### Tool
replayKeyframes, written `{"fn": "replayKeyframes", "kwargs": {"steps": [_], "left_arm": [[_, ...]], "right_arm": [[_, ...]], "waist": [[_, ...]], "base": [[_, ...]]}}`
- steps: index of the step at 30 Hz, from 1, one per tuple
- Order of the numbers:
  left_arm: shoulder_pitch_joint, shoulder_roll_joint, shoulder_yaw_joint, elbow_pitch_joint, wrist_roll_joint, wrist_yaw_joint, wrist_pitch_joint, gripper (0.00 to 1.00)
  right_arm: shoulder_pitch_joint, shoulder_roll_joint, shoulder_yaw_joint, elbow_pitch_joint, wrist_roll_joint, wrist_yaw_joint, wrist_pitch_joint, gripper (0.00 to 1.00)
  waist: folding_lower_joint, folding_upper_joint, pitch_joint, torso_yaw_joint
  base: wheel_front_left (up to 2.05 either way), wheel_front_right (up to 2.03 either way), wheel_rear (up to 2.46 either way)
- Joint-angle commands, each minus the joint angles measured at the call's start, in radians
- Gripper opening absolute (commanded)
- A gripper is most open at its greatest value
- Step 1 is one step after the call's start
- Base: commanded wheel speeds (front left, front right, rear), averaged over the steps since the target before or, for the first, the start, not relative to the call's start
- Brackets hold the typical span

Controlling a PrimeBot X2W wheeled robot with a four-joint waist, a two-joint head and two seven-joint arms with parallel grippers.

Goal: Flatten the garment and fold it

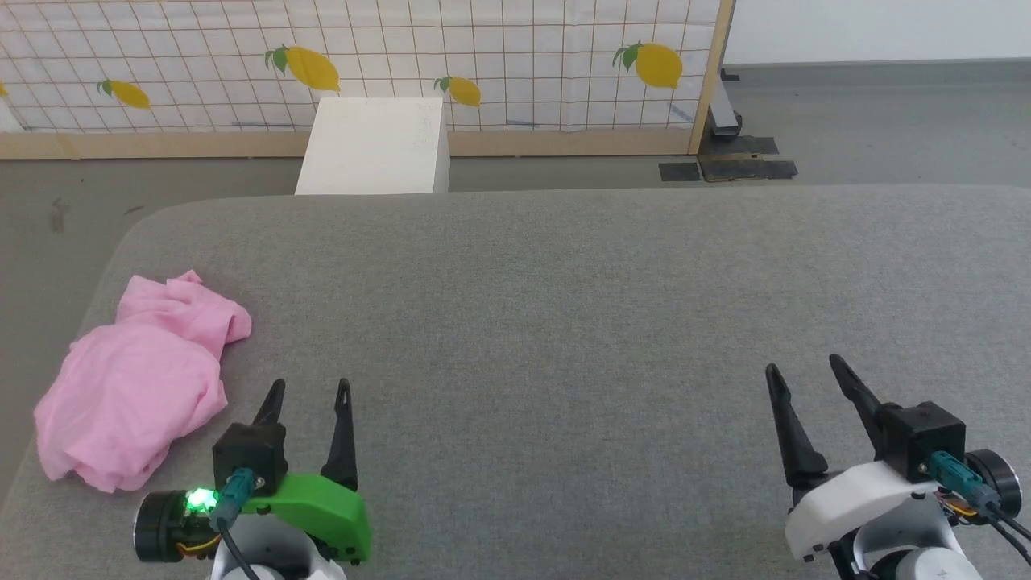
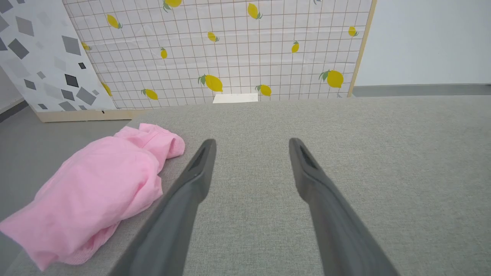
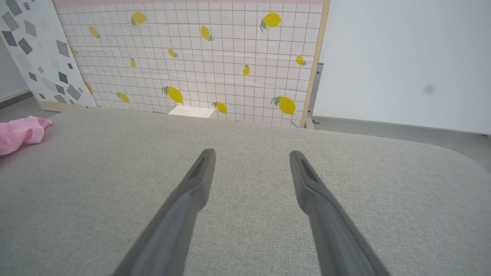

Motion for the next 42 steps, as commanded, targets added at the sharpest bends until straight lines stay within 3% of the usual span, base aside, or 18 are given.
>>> {"fn": "replayKeyframes", "kwargs": {"steps": [1, 27, 42], "left_arm": [[-0.019, -0.001, -0.005, 0.005, -0.01, -0.005, -0.01, 1.0], [-0.031, -0.001, -0.018, 0.033, -0.048, -0.021, -0.064, 1.0], [-0.039, 0.001, 0.001, 0.063, -0.066, -0.02, -0.095, 1.0]], "right_arm": [[-0.005, 0.001, -0.004, 0.006, 0.019, 0.0, -0.013, 1.0], [0.002, 0.001, -0.057, 0.02, 0.057, -0.001, -0.056, 1.0], [0.013, 0.002, -0.061, -0.007, 0.054, -0.001, -0.059, 1.0]], "waist": [[0.0, 0.0009, 0.0, 0.0], [0.0, 0.0023, -0.009, 0.008], [0.0, 0.0031, -0.011, 0.092]], "base": [[0.0, 0.0, 0.0], [0.0, 0.0, 0.0], [0.0, 0.0, 0.0]]}}
